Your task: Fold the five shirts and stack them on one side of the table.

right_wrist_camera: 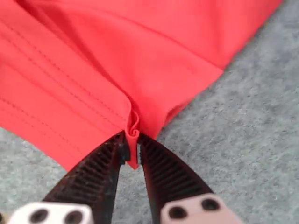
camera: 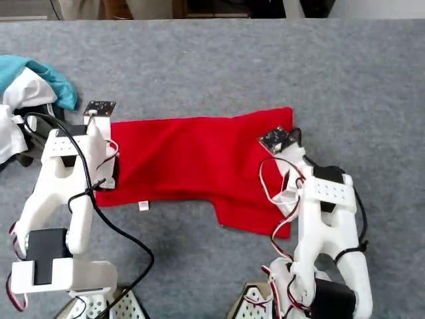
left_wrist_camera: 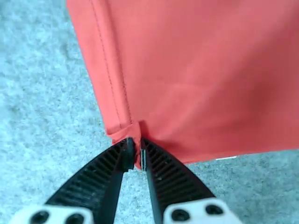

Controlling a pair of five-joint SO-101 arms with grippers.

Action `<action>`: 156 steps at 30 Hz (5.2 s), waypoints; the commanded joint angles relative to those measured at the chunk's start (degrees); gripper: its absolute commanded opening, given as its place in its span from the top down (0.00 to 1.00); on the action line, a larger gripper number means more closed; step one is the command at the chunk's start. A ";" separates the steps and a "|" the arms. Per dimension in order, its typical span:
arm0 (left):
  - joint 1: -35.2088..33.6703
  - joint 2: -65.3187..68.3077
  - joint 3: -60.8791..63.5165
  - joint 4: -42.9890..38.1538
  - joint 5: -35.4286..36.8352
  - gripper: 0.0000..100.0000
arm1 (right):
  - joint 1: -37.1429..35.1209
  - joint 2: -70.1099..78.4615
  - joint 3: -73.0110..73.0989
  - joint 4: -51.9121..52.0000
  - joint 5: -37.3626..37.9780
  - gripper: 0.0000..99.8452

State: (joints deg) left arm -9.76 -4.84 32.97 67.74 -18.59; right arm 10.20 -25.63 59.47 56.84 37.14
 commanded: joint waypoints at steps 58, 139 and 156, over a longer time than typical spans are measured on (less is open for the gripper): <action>1.93 36.00 -42.11 -3.52 16.88 0.98 | -8.57 55.25 -67.82 -2.29 -11.34 0.99; 6.07 -10.95 -4.22 1.49 16.53 0.98 | -28.18 5.14 -10.07 2.81 -4.66 1.00; 5.98 -10.95 -1.14 1.14 16.53 0.98 | -33.80 3.82 3.30 3.96 2.46 1.00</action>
State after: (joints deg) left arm -3.87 -14.24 31.74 69.76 -1.71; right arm -23.21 -19.38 62.20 59.30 38.64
